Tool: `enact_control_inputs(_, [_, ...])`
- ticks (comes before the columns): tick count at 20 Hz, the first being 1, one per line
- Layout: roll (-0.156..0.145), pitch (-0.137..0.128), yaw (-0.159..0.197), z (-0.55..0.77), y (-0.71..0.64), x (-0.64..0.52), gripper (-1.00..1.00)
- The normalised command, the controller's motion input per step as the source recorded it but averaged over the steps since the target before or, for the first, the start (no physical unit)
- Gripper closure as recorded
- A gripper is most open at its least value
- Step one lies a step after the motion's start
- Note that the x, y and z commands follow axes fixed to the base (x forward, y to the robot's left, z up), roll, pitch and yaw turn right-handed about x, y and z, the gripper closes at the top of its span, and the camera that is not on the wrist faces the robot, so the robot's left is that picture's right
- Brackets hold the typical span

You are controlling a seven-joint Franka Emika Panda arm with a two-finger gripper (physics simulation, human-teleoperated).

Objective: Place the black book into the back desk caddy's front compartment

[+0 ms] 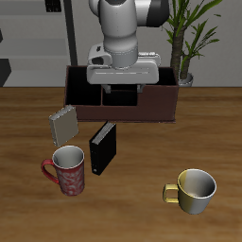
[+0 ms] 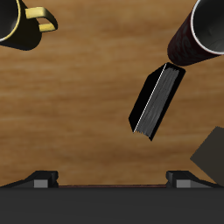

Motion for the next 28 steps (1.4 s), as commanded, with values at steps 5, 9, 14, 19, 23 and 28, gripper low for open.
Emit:
enact_control_inputs(5, [0.013, -0.035, -0.010, 0.06, -0.16, 0.17, -1.00])
enact_control_inputs(9, [0.013, -0.074, -0.042, 0.08, -0.36, 0.20, -1.00])
enact_control_inputs(14, [-0.041, -0.036, -0.011, -0.04, -0.33, 0.22, -1.00])
enact_control_inputs(19, [0.001, -0.037, -0.011, -0.11, -0.28, 0.21, -1.00])
enact_control_inputs(23, [-0.043, -0.023, -0.067, -0.21, -0.12, 0.17, -1.00])
enact_control_inputs(28, [0.017, -0.043, -0.039, -0.19, 0.11, 0.07, -1.00])
